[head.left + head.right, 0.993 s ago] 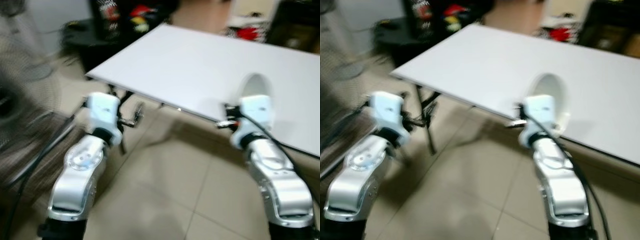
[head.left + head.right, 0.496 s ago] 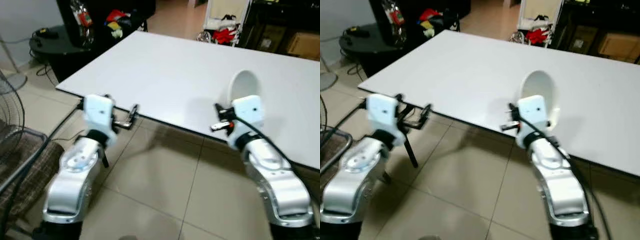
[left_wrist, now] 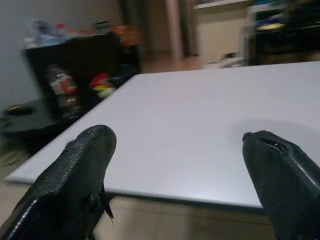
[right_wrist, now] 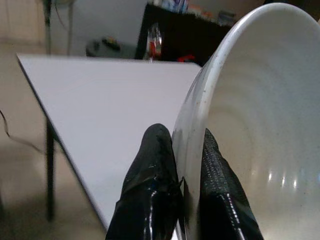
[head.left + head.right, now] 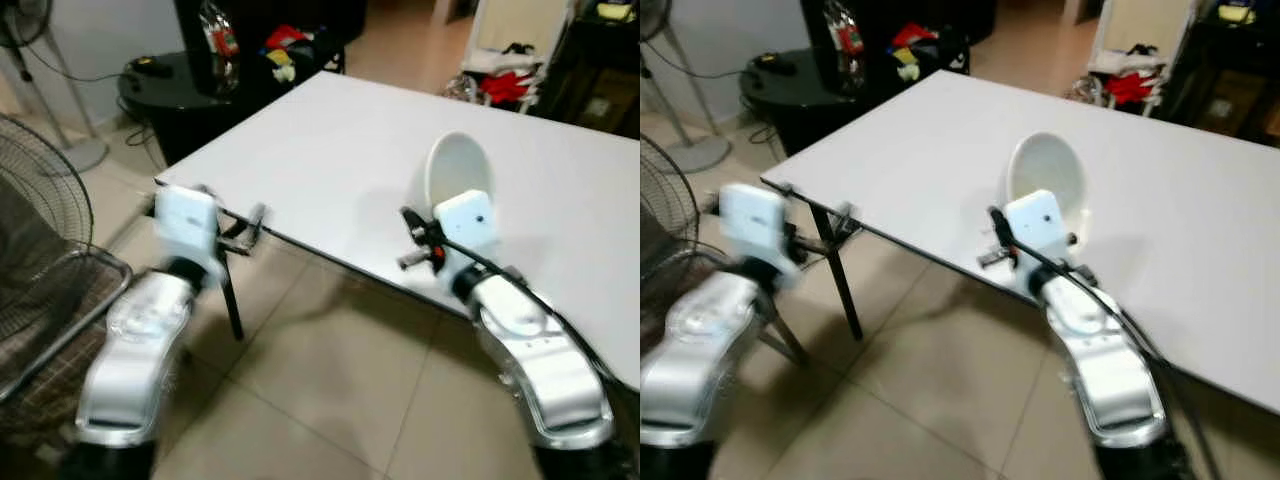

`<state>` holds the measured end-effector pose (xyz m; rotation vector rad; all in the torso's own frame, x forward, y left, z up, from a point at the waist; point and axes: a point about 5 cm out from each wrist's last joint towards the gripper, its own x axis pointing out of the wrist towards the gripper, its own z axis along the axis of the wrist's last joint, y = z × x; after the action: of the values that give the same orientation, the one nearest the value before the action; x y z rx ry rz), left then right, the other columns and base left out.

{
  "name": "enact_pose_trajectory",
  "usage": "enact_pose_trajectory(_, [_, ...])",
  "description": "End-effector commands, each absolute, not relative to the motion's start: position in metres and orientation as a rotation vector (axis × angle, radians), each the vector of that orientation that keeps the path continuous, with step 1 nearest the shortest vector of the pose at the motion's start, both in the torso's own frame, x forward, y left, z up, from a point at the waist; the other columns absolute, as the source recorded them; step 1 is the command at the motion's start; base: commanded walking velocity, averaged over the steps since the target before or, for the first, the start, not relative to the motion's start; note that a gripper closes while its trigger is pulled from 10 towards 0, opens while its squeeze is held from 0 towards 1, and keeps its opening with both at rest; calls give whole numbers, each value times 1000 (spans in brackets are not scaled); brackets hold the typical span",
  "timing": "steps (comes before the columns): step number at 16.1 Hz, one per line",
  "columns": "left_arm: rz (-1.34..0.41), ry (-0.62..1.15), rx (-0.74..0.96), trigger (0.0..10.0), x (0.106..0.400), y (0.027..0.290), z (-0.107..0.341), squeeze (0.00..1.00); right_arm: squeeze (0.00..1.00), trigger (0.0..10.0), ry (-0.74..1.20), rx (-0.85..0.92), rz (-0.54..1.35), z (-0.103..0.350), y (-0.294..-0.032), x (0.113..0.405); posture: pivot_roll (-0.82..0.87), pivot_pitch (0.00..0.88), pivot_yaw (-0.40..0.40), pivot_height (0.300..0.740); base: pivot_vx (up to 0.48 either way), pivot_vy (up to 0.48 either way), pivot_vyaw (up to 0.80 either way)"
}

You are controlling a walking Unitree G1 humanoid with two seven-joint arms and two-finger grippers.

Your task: Setting the table

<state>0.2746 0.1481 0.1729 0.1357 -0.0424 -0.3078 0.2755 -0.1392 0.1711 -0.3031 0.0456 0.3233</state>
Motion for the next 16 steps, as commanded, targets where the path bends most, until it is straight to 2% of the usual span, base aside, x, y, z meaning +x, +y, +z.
enact_pose_trajectory(1, [-308, -56, 148, 10000, 276, 152, 178, 0, 0, 10000, -19, -315, 344, 182, -133, 277, 80, 0, 28, 740, 375, 0, 0])
enact_pose_trajectory(13, [-337, -49, 160, 10000, 277, 147, 175, 0, 0, 10000, 19, -358, 384, 175, -131, 285, 85, 0, 22, 740, 376, 0, 0])
enact_pose_trajectory(16, [-340, -47, 162, 10000, 277, 147, 175, 0, 0, 10000, 28, -360, 387, 174, -131, 285, 85, 0, 22, 740, 375, 0, -788])
